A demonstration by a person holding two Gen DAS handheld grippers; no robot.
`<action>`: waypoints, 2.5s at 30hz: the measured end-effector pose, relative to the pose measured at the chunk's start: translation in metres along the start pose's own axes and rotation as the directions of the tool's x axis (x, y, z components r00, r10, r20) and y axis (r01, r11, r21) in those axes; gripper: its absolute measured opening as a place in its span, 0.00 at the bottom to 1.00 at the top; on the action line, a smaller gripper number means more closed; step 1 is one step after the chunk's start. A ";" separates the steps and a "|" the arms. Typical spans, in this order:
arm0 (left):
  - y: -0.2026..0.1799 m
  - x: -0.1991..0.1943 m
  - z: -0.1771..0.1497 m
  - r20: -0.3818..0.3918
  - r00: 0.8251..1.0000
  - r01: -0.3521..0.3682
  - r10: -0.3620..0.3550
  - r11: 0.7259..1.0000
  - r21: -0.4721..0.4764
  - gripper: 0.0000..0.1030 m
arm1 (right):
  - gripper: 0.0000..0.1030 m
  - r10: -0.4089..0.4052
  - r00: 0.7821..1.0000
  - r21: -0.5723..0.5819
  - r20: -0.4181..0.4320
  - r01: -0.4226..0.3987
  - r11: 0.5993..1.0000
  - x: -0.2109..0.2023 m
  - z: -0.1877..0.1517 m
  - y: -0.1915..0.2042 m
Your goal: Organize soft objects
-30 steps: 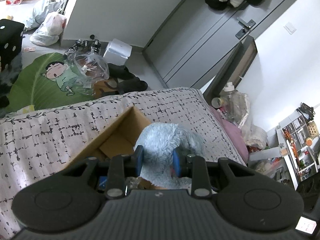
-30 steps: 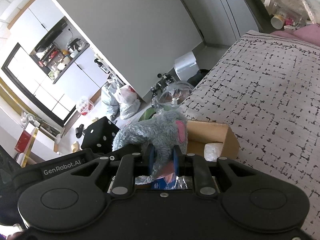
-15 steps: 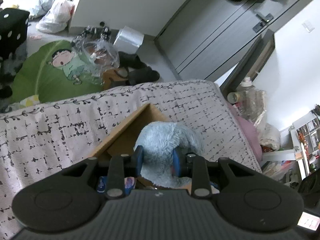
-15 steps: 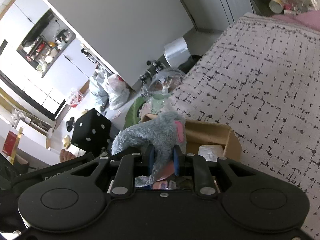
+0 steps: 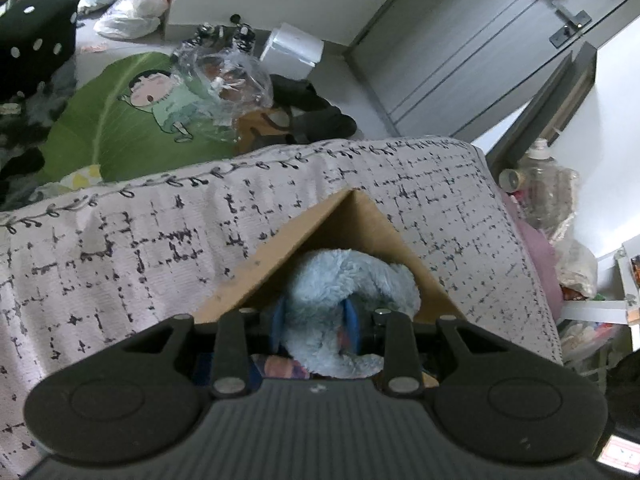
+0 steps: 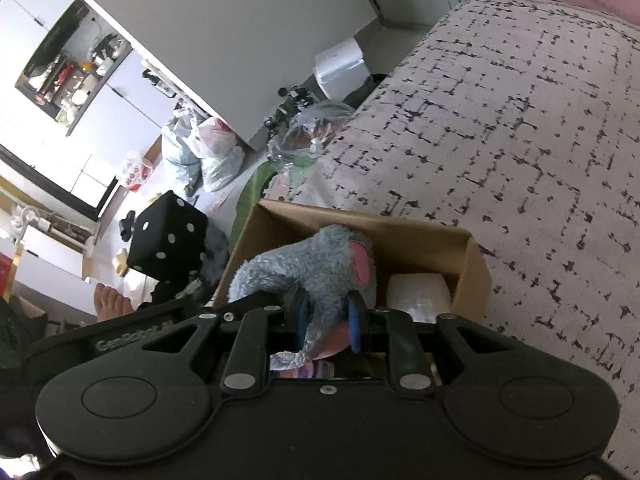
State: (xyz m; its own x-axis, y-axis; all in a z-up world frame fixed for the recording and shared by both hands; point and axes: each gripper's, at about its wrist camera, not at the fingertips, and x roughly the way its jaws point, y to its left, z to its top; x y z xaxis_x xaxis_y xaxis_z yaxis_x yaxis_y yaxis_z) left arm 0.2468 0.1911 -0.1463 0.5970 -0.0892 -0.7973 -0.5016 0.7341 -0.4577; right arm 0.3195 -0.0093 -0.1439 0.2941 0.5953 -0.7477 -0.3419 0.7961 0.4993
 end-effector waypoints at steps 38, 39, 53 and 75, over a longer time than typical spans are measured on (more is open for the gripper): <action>-0.036 -0.129 -0.066 0.142 0.987 -0.098 0.076 0.982 0.159 0.85 | 0.87 -0.144 0.962 0.024 0.230 0.142 0.990 -0.156 -0.054 -0.018; -0.037 -0.134 -0.068 0.149 0.986 -0.101 0.077 0.981 0.164 0.87 | 0.91 -0.153 0.957 0.023 0.245 0.152 0.988 -0.162 -0.057 -0.019; -0.053 -0.185 -0.105 0.187 0.980 -0.120 0.072 0.959 0.259 0.99 | 1.00 -0.235 0.919 0.059 0.317 0.228 0.972 -0.227 -0.091 -0.026; -0.072 -0.265 -0.162 0.245 0.970 -0.101 -0.008 0.898 0.428 0.99 | 1.00 -0.324 0.864 0.012 0.384 0.346 0.938 -0.314 -0.149 -0.015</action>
State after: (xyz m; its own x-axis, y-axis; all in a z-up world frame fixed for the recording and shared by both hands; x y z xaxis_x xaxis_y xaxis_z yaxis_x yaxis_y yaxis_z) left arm 0.0236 0.0528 0.0346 0.7359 0.0725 -0.6732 -0.2428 0.9564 -0.1624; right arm 0.0999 -0.2242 0.0179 0.7082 0.2982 -0.6400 -0.2078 0.9543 0.2147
